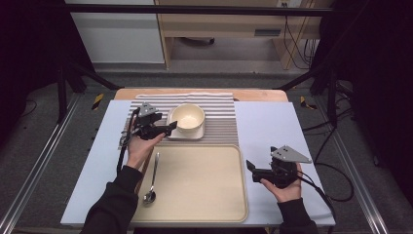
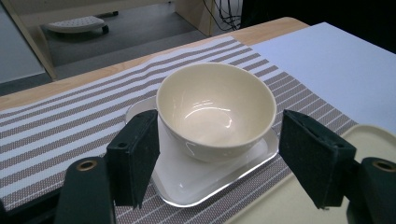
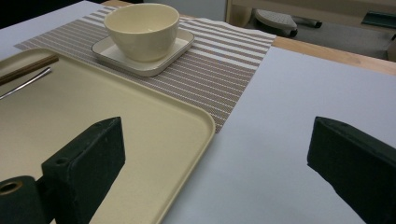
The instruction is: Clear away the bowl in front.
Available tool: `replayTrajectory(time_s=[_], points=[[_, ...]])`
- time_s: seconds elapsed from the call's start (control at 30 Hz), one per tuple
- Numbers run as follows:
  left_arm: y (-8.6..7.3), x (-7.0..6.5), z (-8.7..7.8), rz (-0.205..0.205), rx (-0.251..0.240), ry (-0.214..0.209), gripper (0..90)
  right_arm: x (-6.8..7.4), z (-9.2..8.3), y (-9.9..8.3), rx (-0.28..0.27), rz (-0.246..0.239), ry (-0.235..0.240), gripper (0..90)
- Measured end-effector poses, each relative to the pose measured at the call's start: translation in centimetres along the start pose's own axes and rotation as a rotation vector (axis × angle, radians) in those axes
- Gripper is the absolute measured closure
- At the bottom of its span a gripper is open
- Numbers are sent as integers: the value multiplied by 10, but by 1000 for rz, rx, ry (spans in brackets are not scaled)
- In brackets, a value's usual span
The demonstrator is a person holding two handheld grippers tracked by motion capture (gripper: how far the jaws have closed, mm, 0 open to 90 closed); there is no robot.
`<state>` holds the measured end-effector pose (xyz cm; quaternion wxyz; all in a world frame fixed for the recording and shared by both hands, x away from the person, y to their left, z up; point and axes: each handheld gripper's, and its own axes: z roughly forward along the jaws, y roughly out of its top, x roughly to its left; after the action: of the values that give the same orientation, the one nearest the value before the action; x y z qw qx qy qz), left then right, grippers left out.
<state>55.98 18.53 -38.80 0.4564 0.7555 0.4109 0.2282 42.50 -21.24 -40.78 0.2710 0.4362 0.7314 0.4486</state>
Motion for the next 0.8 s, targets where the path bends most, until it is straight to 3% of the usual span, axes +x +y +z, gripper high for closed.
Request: replayTrajectory(time_s=[0.63,0.8], points=[[11,23,50,-11,37,61,346,-1,2,0,3,-2,1,45],[8,27,66,-18,69,69,368,-1,2,0,5,0,2,45]])
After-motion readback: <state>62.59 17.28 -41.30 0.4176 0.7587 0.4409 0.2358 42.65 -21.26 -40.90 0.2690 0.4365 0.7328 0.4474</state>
